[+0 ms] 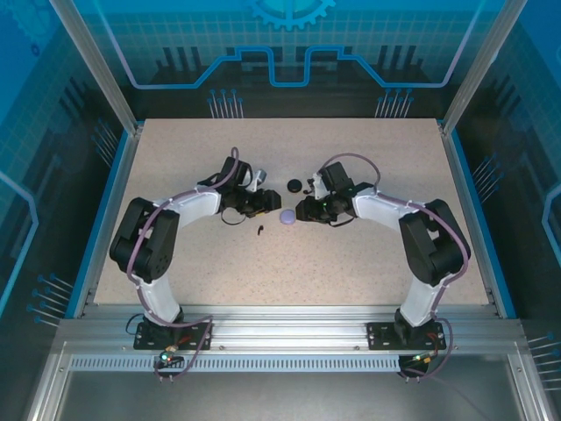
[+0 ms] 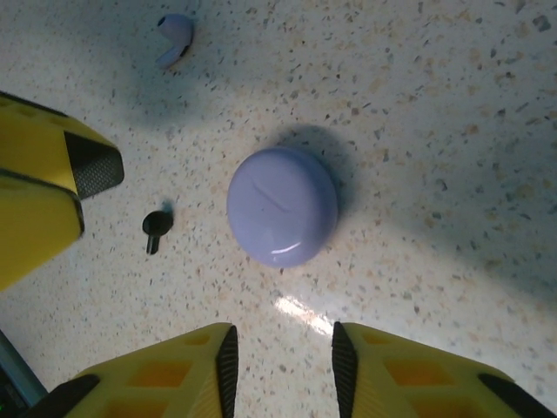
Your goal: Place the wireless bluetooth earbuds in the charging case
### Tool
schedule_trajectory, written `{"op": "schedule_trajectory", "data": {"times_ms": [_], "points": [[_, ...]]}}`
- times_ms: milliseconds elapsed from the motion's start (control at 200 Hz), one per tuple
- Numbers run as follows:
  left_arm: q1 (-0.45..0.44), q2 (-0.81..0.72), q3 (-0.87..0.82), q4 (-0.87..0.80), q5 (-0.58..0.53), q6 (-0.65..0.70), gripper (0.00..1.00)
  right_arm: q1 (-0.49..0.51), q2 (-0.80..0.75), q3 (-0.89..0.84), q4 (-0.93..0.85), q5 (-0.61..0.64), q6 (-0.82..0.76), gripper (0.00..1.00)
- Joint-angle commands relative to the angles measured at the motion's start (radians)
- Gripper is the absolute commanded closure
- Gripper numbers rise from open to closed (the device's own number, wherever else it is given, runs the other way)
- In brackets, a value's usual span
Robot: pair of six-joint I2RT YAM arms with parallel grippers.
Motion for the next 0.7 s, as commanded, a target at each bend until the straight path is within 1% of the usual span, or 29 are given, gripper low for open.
{"op": "schedule_trajectory", "data": {"times_ms": [0, 150, 260, 480, 695], "points": [[-0.015, 0.046, 0.045, -0.034, 0.032, -0.010, 0.45, 0.011, 0.047, 0.050, 0.005, -0.023, 0.041, 0.65], [-0.028, 0.093, 0.065, -0.040, 0.029, -0.012, 0.46, 0.009, 0.101, 0.076, 0.004, -0.020, 0.063, 0.65], [-0.032, 0.106, 0.066, -0.037, 0.029, -0.017, 0.47, 0.004, 0.128, 0.081, 0.023, -0.049, 0.068, 0.64], [-0.034, 0.124, 0.068, -0.034, 0.034, -0.016, 0.46, 0.006, 0.157, 0.083, 0.057, -0.092, 0.071, 0.65], [-0.035, 0.143, 0.068, -0.015, 0.045, -0.027, 0.46, 0.005, 0.178, 0.080, 0.070, -0.089, 0.082, 0.67]]}}
